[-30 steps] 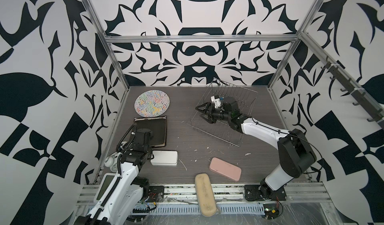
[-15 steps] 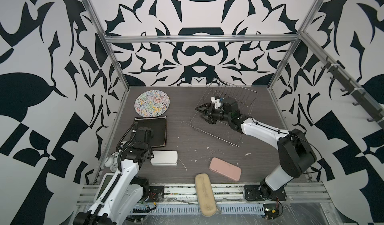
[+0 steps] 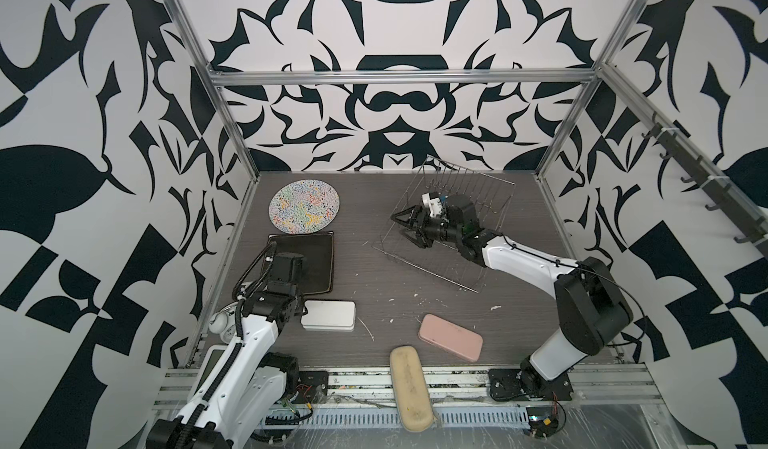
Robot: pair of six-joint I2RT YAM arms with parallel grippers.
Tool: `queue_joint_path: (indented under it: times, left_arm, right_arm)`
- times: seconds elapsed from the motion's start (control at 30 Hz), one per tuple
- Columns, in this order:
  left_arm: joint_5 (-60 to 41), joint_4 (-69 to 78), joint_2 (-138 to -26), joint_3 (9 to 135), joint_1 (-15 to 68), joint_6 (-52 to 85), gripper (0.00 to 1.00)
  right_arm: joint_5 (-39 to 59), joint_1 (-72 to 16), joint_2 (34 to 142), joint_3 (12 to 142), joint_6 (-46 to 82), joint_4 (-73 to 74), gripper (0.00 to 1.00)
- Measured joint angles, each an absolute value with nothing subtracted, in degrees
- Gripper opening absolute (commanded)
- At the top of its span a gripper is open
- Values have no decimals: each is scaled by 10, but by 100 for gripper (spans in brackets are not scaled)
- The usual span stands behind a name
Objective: Unload the plates from the dish rack
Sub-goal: 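Lower the black plate flat onto the flower-painted plate stack with the left gripper, then open the left gripper to release the black plate on the stack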
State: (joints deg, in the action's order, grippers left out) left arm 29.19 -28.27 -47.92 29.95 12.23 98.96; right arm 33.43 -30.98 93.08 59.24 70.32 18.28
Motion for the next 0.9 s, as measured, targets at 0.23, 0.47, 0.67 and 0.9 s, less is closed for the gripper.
queue_joint_path:
  times: [0.23, 0.47, 0.67, 0.9]
  left_arm:
    - [292, -282, -489, 317, 122, 985, 99]
    - [292, -286, -498, 332, 122, 956, 99]
    - [289, -284, -514, 363, 122, 909, 100]
    - [258, -243, -551, 386, 122, 763, 100]
  right_arm:
    - [334, -310, 931, 590, 705, 185, 74]
    - [334, -310, 931, 589, 705, 187, 74]
    - [334, -310, 931, 583, 705, 192, 77]
    - [326, -305, 929, 571, 673, 170, 99]
